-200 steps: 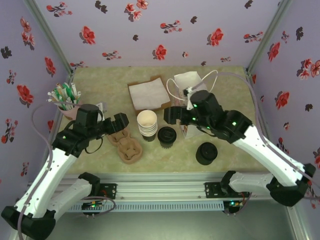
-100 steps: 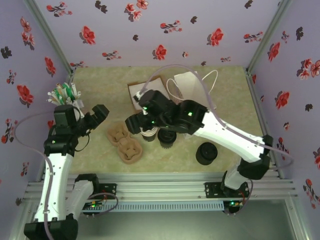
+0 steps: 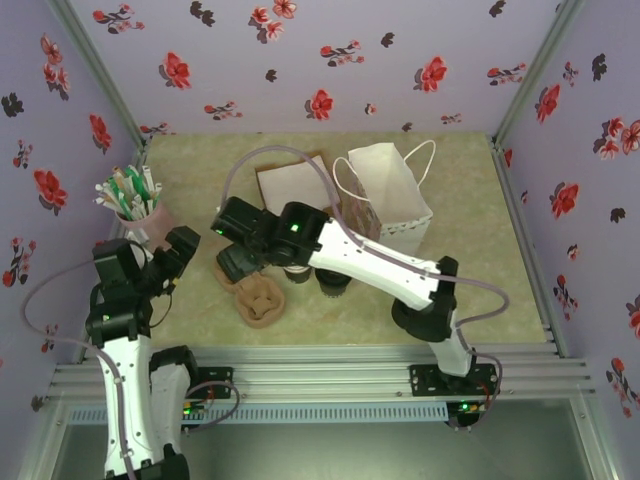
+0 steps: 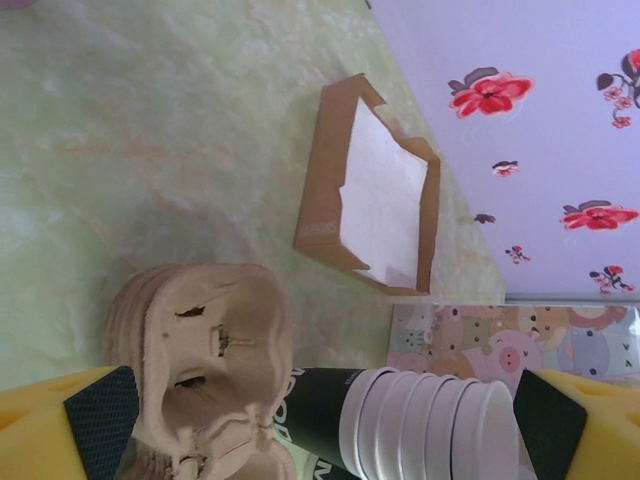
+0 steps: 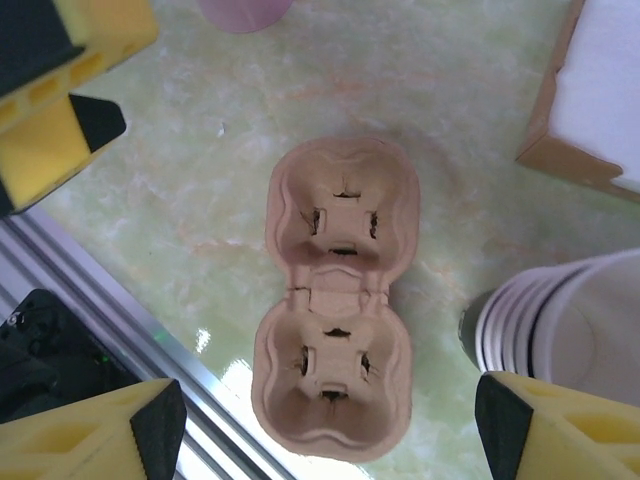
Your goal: Pack the takeout coffee
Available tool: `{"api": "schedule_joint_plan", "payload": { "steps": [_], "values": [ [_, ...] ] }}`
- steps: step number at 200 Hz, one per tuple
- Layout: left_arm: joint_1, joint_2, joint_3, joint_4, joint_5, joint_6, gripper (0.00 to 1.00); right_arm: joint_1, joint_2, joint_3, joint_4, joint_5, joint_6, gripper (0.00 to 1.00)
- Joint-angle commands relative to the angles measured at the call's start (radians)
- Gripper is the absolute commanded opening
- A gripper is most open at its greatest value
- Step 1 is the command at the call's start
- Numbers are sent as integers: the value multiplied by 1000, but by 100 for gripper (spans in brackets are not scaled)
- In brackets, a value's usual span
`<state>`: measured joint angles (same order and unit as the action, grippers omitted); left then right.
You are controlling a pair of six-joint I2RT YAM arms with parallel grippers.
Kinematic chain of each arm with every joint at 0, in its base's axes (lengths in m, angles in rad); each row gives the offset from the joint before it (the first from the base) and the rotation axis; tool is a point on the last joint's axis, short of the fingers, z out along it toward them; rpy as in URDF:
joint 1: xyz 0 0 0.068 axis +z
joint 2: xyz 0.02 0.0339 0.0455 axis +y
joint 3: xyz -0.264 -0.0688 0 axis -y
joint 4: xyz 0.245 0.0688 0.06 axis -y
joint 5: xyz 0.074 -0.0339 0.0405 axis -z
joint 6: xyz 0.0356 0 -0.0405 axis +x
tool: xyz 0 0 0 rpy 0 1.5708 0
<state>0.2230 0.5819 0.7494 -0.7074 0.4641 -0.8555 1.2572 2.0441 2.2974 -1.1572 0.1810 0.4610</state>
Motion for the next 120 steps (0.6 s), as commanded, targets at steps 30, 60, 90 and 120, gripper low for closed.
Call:
{"api": "schedule_joint_plan", "payload": {
  "steps": [30, 60, 90, 120],
  "values": [
    [45, -24, -8, -112, -49, 53, 99, 9, 167, 209, -123, 27, -26, 78],
    [47, -19, -22, -128, -51, 61, 99, 6, 227, 256, -141, 37, -23, 77],
    [47, -14, -52, -136, -42, 53, 99, -1, 256, 262, -154, 41, -15, 74],
    [47, -14, -75, -127, -37, 48, 99, -10, 285, 257, -158, 43, -18, 70]
  ]
}}
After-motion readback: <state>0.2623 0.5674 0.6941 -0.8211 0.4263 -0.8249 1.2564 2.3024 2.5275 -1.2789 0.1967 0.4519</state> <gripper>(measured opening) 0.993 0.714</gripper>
